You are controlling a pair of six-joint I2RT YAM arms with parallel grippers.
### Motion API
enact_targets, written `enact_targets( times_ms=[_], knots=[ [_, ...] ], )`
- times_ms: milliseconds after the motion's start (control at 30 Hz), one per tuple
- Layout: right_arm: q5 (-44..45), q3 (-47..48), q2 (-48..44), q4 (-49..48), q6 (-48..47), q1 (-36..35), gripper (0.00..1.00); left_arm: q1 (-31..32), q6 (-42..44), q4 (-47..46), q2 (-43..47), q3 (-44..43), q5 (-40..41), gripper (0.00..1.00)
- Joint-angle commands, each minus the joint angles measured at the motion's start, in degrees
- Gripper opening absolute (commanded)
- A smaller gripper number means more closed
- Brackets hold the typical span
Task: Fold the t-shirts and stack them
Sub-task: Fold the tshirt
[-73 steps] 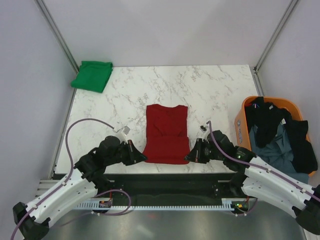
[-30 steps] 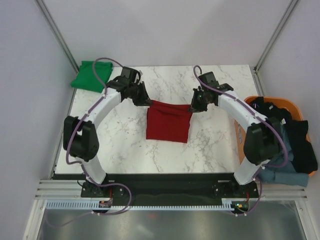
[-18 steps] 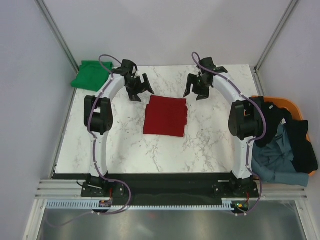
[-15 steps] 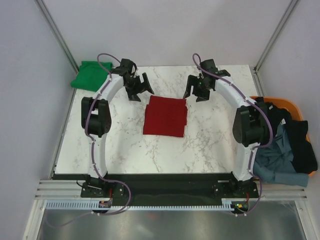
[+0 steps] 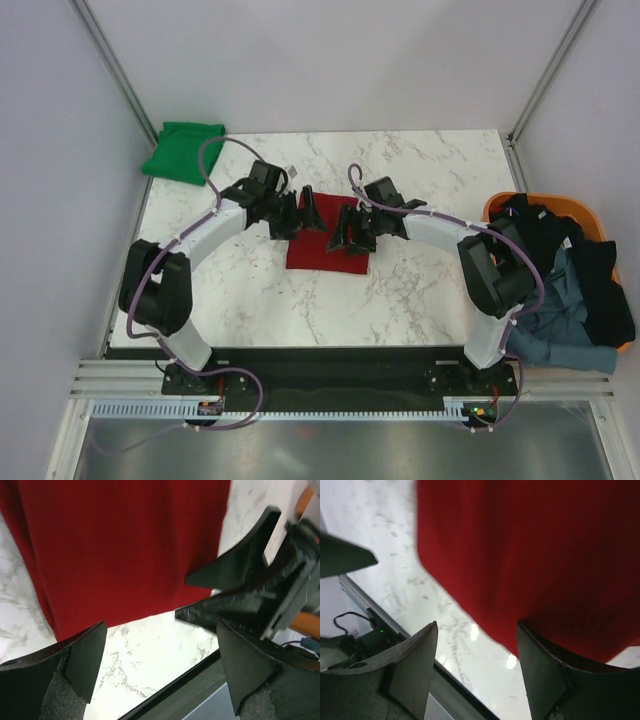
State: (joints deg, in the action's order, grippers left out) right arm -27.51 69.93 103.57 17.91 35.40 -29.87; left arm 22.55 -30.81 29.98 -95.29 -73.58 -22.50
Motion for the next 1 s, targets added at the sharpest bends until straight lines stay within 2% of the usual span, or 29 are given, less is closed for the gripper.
enact_targets(
  times_ms=[0,167,333,467,500,600,700,767,967],
  knots=[
    [-2.6,-5.8,3.1,-8.1,0.4,2.8,0.7,1.7,-3.1,-11.2,-1.0,5.8,-2.4,0.97],
    [-1.9,-17.0,4.2,-13.2,0.3,4.8,0.68,2.6,-2.5,-14.2,-6.0,10.5,-2.6,0.92],
    [-2.0,-22.2,1.5,-13.6,-0.4,4.8,0.69,2.8,-2.6,-17.8,-7.1,17.8,-2.1,0.88],
    [1.5,-22.3,-1.9,-6.0,-5.0,4.9,0.71,3.6,-3.0,-16.4,0.4,22.9,0.8,0.86],
    [5.1,-22.0,-3.5,-4.0,-5.9,4.8,0.73,3.6,-2.9,-15.3,5.0,23.7,1.7,0.87],
    [13.3,-20.3,-6.4,3.8,-9.2,4.9,0.74,3.6,-1.0,-10.0,13.1,22.0,6.9,0.94],
    [17.7,-17.9,-8.9,8.9,-10.5,4.9,0.76,2.9,2.4,-6.7,17.1,18.6,13.4,1.0],
    [18.1,-16.2,-10.1,10.9,-10.8,4.8,0.77,1.8,2.6,-6.7,16.8,17.5,15.0,1.0],
    [16.7,-14.3,-16.6,13.6,-10.0,1.0,0.83,0.3,2.8,-13.7,7.5,16.3,9.1,0.99]
  ],
)
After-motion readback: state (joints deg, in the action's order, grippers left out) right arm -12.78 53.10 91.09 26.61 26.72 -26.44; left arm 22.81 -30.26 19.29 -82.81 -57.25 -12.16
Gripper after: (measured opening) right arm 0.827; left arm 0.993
